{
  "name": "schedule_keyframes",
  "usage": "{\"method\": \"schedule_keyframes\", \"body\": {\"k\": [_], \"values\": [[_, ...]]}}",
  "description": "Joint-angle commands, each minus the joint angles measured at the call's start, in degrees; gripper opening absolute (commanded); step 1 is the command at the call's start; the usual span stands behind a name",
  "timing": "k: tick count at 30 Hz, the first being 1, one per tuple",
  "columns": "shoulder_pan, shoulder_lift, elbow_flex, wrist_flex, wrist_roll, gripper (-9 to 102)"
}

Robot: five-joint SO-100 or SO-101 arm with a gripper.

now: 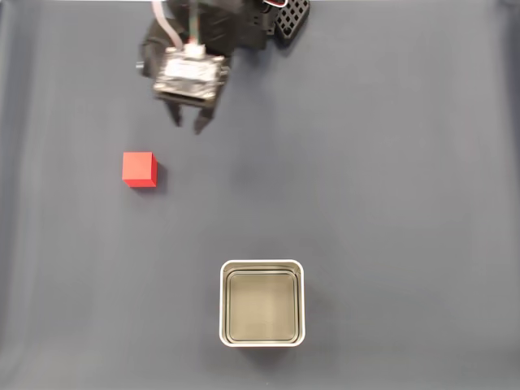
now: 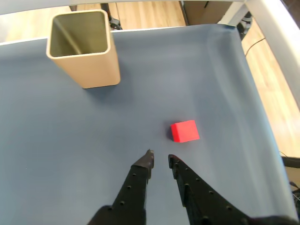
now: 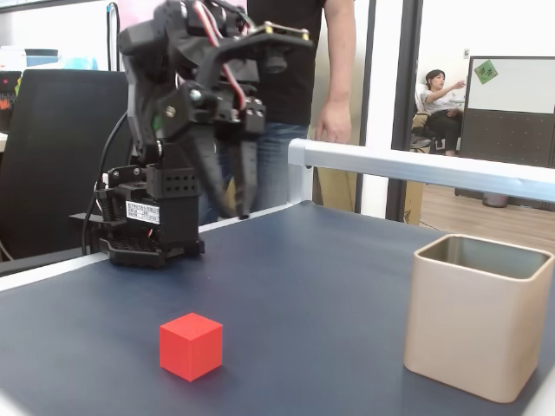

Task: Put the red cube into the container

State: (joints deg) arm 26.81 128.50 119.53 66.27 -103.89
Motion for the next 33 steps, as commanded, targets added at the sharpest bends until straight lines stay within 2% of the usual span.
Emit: {"method": "schedule_keyframes", "body": {"k": [1,8,20,33], "values": [[4.31,-4.39,-8.09,0.09,-2.55,13],[11.34,-14.85,-14.59,-1.05,-10.11,24],[12.48,-25.93,-12.83,-13.36,-14.06,35],[12.57,-33.75,-9.14,-24.43,-14.85,37]]}}
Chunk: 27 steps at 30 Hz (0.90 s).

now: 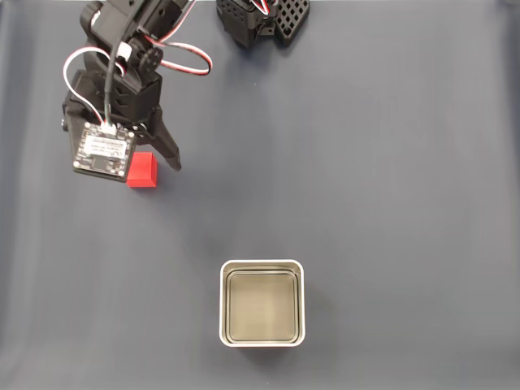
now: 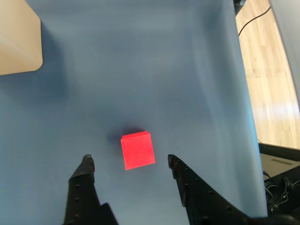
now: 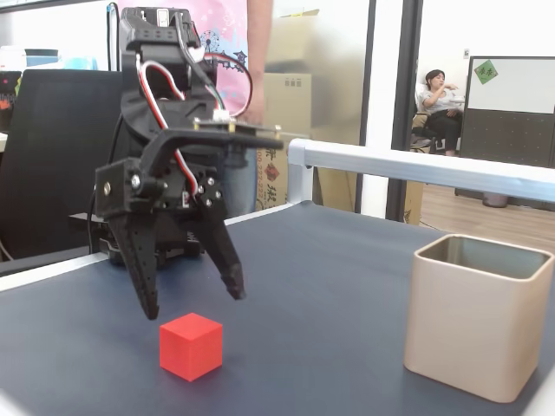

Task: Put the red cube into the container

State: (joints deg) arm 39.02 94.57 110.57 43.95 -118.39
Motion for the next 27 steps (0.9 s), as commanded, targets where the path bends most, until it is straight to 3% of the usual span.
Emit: {"method": "schedule_keyframes", "body": {"k": [1,10,27], "values": [[0.18,-0.18,0.35,-2.90,-0.26,37],[-0.44,-4.66,1.85,-7.82,0.88,36],[-1.58,-6.77,2.11,-8.88,3.52,36]]}}
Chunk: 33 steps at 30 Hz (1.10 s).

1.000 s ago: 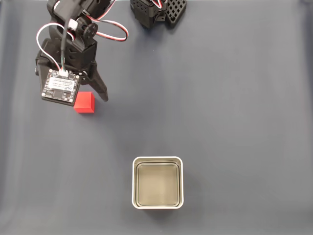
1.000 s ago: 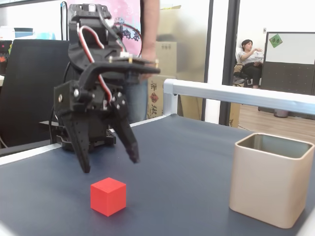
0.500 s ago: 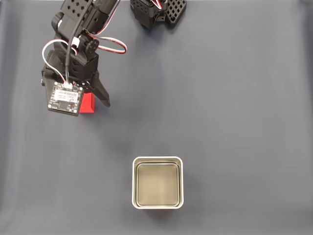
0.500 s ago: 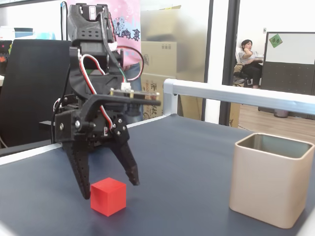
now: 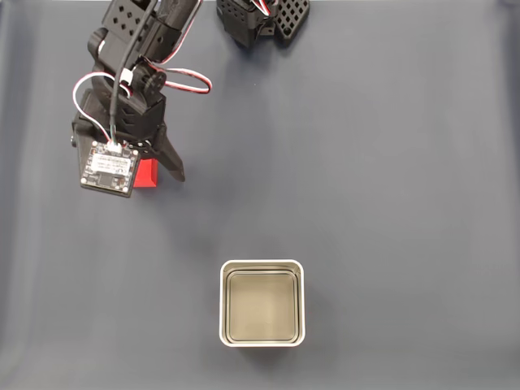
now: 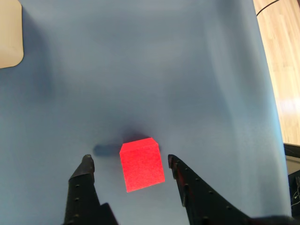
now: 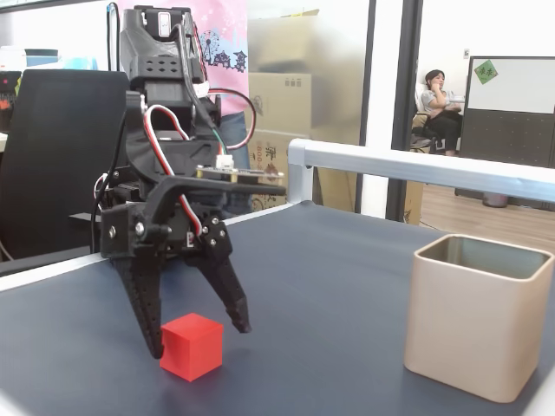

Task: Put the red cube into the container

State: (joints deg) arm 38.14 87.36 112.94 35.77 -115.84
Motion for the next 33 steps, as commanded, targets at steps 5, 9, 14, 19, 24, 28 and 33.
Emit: {"method": "schedule_keyframes", "body": {"k": [5,9,14,19,24,28,33], "values": [[-1.32,0.62,0.18,-0.88,2.72,32],[-1.85,0.88,0.62,-1.32,3.43,27],[-2.55,1.14,1.23,-1.41,4.13,16],[-2.90,1.32,1.67,-1.41,3.78,4],[-2.99,1.41,2.02,-1.41,3.78,2],[-3.08,1.76,2.11,-1.41,4.22,2],[-4.04,5.36,0.09,0.44,7.29,2]]}}
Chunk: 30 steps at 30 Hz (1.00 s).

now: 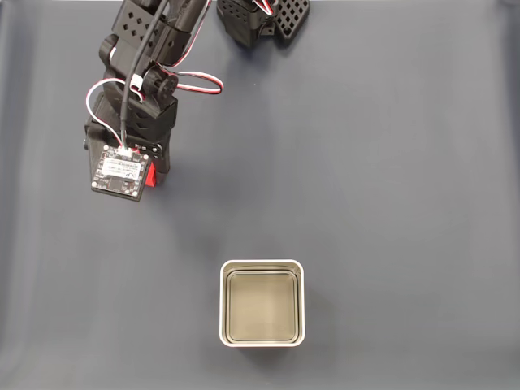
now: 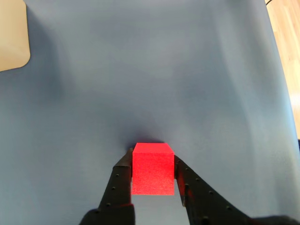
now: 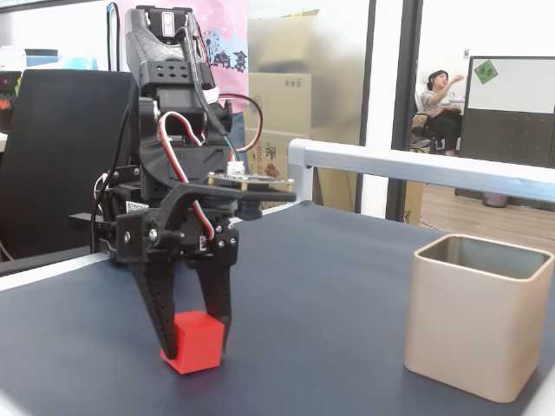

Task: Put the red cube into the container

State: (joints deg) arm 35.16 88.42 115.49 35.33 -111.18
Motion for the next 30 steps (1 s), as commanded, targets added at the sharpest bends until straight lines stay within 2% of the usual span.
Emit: {"method": "schedule_keyframes", "body": {"k": [1,5,11,22,30], "values": [[-1.58,5.62,-3.25,1.49,3.60,2],[-5.54,11.87,-4.75,3.52,6.68,2],[-14.24,15.47,-15.64,12.30,12.48,2],[-25.22,-0.70,-47.81,17.67,15.56,2],[-29.53,-10.90,-58.71,18.11,18.37,2]]}}
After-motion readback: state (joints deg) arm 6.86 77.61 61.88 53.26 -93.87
